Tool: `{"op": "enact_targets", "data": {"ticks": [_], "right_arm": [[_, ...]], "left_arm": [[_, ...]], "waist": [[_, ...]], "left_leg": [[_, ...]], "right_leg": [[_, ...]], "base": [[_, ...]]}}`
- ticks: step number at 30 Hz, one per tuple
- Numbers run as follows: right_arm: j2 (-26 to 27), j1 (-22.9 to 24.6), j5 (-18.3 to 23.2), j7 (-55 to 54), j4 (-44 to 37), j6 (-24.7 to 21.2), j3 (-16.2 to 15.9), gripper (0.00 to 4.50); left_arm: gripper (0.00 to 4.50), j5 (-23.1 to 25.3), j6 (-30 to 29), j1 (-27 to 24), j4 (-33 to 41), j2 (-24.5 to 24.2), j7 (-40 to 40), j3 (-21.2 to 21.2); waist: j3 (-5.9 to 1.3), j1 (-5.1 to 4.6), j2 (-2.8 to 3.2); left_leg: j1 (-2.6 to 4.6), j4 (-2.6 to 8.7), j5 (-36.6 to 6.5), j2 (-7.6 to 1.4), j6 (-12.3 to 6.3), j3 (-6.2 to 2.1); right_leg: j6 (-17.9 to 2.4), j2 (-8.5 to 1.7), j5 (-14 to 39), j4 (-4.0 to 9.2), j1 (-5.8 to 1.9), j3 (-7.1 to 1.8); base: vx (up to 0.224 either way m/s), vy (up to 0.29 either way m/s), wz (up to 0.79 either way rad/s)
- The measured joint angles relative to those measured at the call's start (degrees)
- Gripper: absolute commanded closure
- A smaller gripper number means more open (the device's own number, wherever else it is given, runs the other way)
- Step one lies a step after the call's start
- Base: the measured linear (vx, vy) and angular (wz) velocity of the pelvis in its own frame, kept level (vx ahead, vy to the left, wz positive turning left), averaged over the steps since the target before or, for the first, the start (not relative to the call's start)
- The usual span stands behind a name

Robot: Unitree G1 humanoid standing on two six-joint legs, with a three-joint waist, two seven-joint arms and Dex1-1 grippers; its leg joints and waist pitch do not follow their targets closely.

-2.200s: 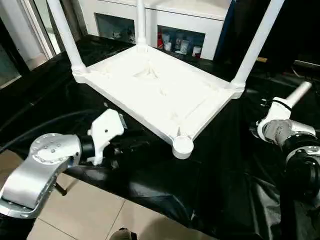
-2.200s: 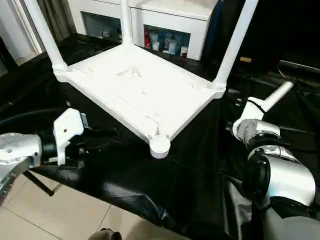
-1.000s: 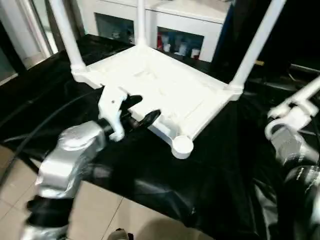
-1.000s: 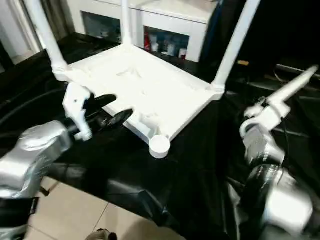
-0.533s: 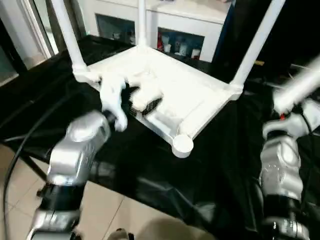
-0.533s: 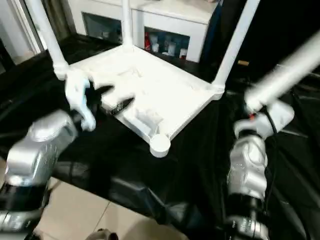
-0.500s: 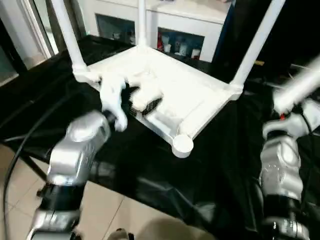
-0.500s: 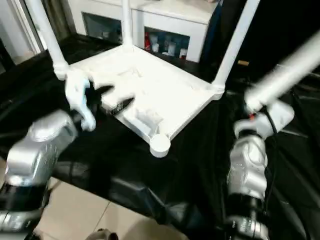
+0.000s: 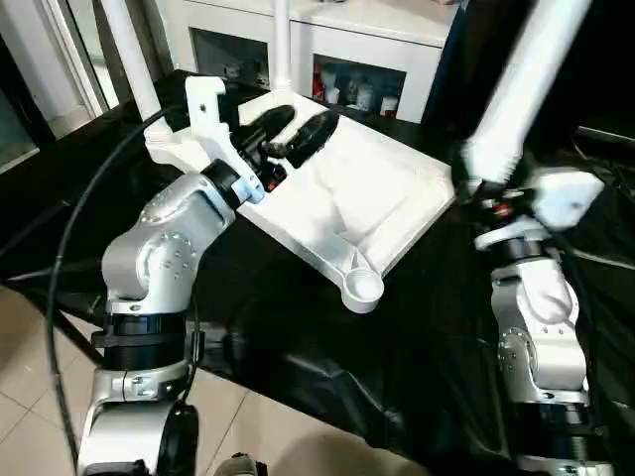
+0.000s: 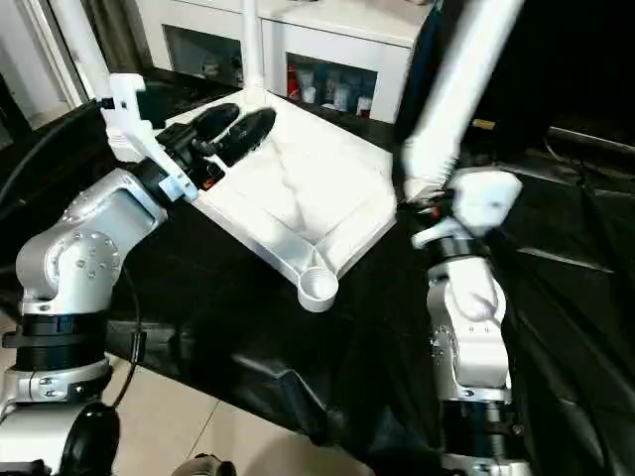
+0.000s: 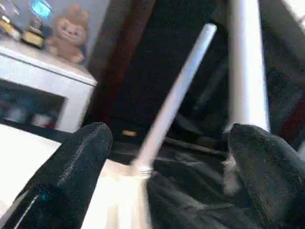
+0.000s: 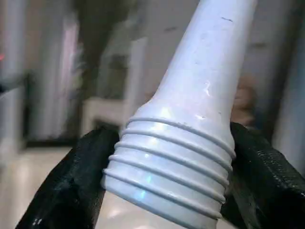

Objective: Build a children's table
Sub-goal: Pick table leg

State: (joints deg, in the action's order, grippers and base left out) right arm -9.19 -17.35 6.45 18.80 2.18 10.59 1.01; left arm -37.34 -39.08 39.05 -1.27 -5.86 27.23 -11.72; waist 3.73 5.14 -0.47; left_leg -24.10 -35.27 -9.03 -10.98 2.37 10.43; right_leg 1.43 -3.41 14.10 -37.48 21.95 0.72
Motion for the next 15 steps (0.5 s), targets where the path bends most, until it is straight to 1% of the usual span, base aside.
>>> {"op": "enact_targets", "data": {"ticks": [3,7,12,15], "right_arm": [[0.03,0.97,-1.26,1.96,0.04,0.73,-3.35,1.32],[-0.05,1.32,-1.70,4.32,0.03,0.85,-6.30,1.32],[-0.47,1.67,-2.63,6.46,0.20,1.64,-8.70,1.32],[-0.73,1.68,-2.71,7.49,0.20,1.89,-9.74,1.32]], "left_arm": [[0.00,-1.63,-2.49,0.62,-0.18,0.86,-1.22,-0.87],[0.00,-2.71,-3.79,2.13,-1.44,0.69,-3.43,-3.16],[0.00,-7.11,-6.53,2.16,-1.89,1.41,-4.45,-5.02],[0.00,-7.83,-7.52,2.16,-1.96,1.83,-5.28,-5.57]], "waist": [[0.01,0.04,-0.01],[0.01,0.06,-0.03],[0.04,0.39,-0.07],[0.04,0.38,-0.07]], "left_leg": [[-0.03,0.01,-0.01,0.00,-0.03,0.00],[-0.02,0.01,0.00,0.00,-0.04,0.00],[-0.02,0.01,0.02,0.01,-0.08,0.00],[-0.02,0.01,0.02,0.00,-0.07,-0.01]], "right_leg": [[0.00,0.00,0.00,0.06,0.01,0.01],[-0.01,0.00,-0.02,0.11,-0.04,0.01],[-0.03,-0.01,-0.07,0.15,-0.08,0.01],[-0.03,-0.01,-0.10,0.15,-0.08,0.02]], "base": [[0.000,0.000,0.00],[0.000,0.000,0.00],[0.000,0.000,0.00],[0.000,0.000,0.00]]}}
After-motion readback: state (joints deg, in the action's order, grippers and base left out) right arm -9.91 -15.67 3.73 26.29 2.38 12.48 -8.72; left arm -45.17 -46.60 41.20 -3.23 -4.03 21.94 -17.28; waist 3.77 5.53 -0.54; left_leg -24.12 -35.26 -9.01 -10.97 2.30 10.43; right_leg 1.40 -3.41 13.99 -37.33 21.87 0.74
